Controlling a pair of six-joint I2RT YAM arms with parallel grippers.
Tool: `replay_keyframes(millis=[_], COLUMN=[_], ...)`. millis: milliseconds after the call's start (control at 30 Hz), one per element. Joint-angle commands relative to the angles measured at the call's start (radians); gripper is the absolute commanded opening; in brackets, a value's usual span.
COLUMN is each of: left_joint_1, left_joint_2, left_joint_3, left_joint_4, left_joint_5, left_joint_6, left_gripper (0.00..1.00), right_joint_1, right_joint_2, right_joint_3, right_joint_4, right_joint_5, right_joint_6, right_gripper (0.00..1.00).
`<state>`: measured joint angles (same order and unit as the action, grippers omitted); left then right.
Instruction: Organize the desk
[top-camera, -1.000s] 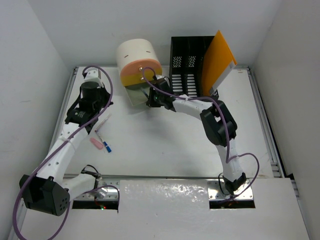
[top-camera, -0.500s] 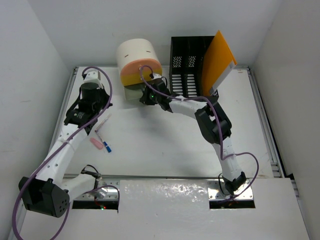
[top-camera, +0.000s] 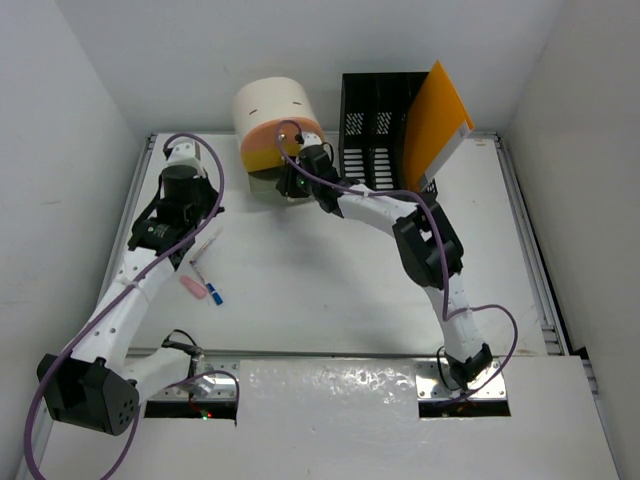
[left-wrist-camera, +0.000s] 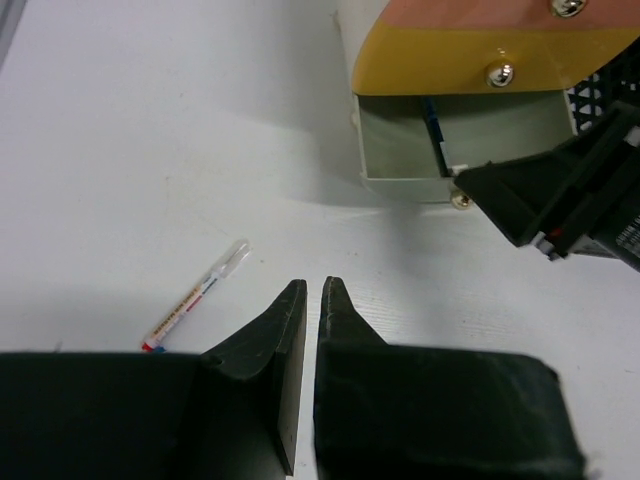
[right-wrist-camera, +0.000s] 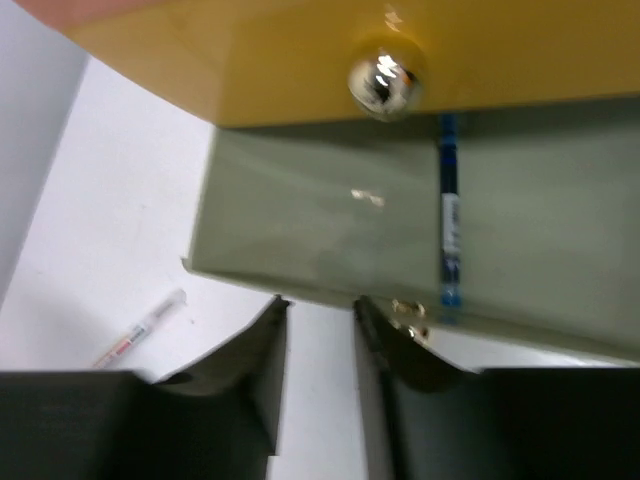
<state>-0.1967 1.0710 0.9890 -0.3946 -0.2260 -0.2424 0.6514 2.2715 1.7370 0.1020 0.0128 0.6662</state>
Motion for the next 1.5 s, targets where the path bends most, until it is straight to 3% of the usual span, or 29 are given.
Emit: replay_keyframes(millis=[0,67,100,200,333,533,767,967,1333,1467], left_joint_1=[-0.006,-0.006,-0.004,-0.004,-0.003,-0.004,-0.003,0.014,0.109,0.181], left_joint_2=[-0.031,-0.019,-0.010,0.039,0.108,0.268,0.449,0.429,0.464,0.552], left_joint_3=[0.000,-0.009,-0.010,-0.016,-0.050,-0.038,0.017,-0.032,0.049,0.164], left_joint_4=[0.002,-0.024,-0.044,-0.130,-0.176,-0.213,-0.224,-0.097,-0.036,-0.070], left_joint_5=[-0.044,-0.090,-0.117,-0.159,-0.066,0.025,-0.133,-0.173,-0.098,0.031], left_joint_6=[0.011,0.011,0.006,-0.035,-0.032,0.032,0.037,0.119,0.377,0.486], left_gripper=[0.03,0.06,0.15,0.21,0.33,0.34,0.31,0.27,0.30,0.32], right_joint_1=[0.001,-0.001,0.002,0.002,0.002,0.001,0.002,-0.001,-0.041,-0.087], right_joint_2=[-0.111,-0.174,-0.222,-0.299,-0.461,-0.579,-0.727,-0.863,-0.966,-1.001], right_joint_3=[-0.042,-0.085,-0.121,-0.189,-0.370,-0.491,-0.643,-0.766,-0.863,-0.889], right_joint_4=[-0.047,-0.079,-0.087,-0.099,-0.110,-0.180,-0.168,-0.151,-0.199,-0.209], right_joint_5=[0.065,0.078,0.093,0.108,0.133,0.133,0.121,0.156,0.161,0.130], right_joint_6=[-0.074,-0.114,-0.144,-0.178,-0.214,-0.220,-0.226,-0.234,-0.238,-0.228], right_gripper=[0.35,0.45,0.47,0.49,0.52,0.52,0.52,0.55,0.57,0.57])
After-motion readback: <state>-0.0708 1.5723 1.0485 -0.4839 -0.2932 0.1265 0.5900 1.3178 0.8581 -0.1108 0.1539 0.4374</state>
